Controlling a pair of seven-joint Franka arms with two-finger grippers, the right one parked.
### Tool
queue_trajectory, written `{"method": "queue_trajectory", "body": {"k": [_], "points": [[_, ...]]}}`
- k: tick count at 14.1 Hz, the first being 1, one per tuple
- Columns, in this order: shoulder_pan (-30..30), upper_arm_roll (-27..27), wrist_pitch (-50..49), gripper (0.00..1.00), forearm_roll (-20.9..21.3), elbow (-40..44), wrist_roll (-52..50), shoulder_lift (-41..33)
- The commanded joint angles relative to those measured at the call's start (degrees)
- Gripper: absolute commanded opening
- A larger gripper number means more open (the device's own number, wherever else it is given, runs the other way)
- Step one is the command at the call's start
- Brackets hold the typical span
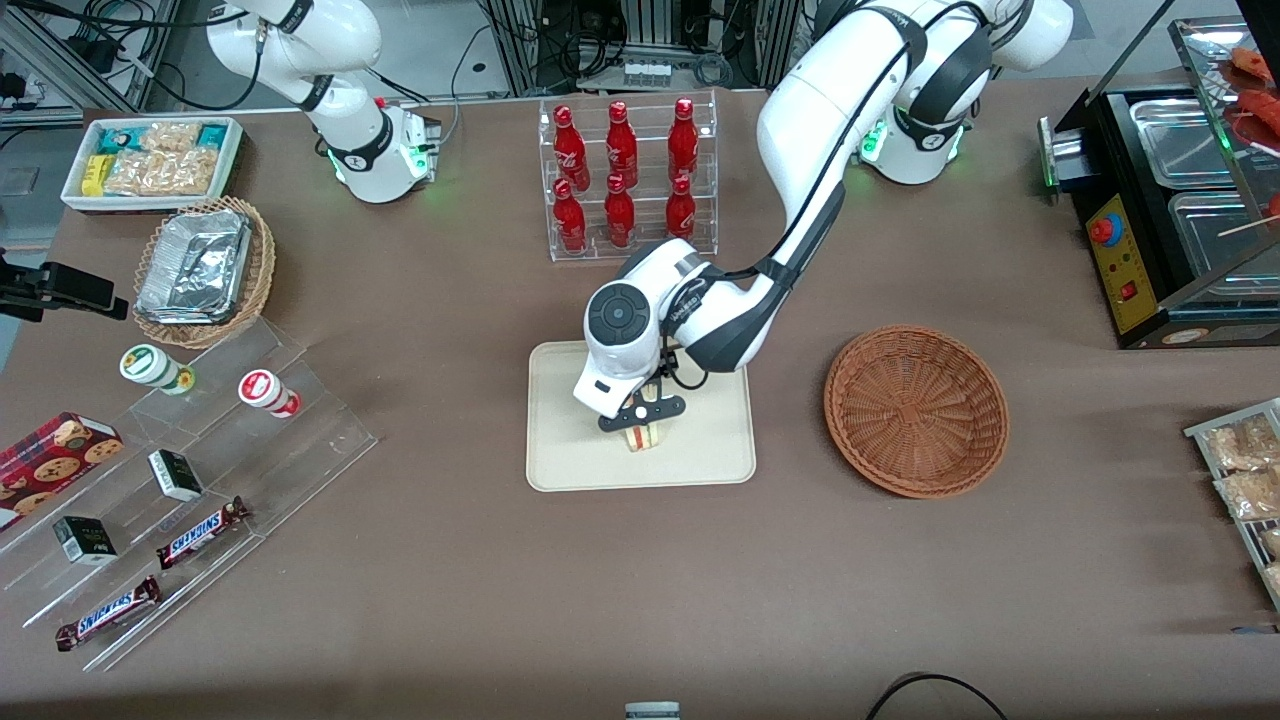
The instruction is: Place sandwich from basket to tray
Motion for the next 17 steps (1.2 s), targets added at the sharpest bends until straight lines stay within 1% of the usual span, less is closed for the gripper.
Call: {"method": "queue_trajectory", "body": {"k": [1, 5, 8, 10, 12, 14, 15, 17], "points": [[-0.76, 1.10, -3.46, 1.00, -0.03, 1.51, -1.18, -2.93], [0.82, 1.10, -7.77, 1.00, -0.38, 1.51, -0.74, -9.34], [4.51, 1.10, -9.18, 1.00, -0.29, 1.33, 1.62, -11.55], [5.83, 1.19, -12.42, 1.00, 0.41, 0.89, 8.36, -13.13], [9.77, 1.28, -15.76, 1.00, 0.32, -0.77, 11.64, -15.41], [12.07, 1.45, -15.95, 1.00, 0.67, -4.80, 18.03, -18.57], [14.86, 1.36, -16.38, 1.00, 0.59, -6.04, 21.98, -19.72], [18.21, 1.36, -16.39, 1.00, 0.41, -9.72, 27.27, -22.35]]}}
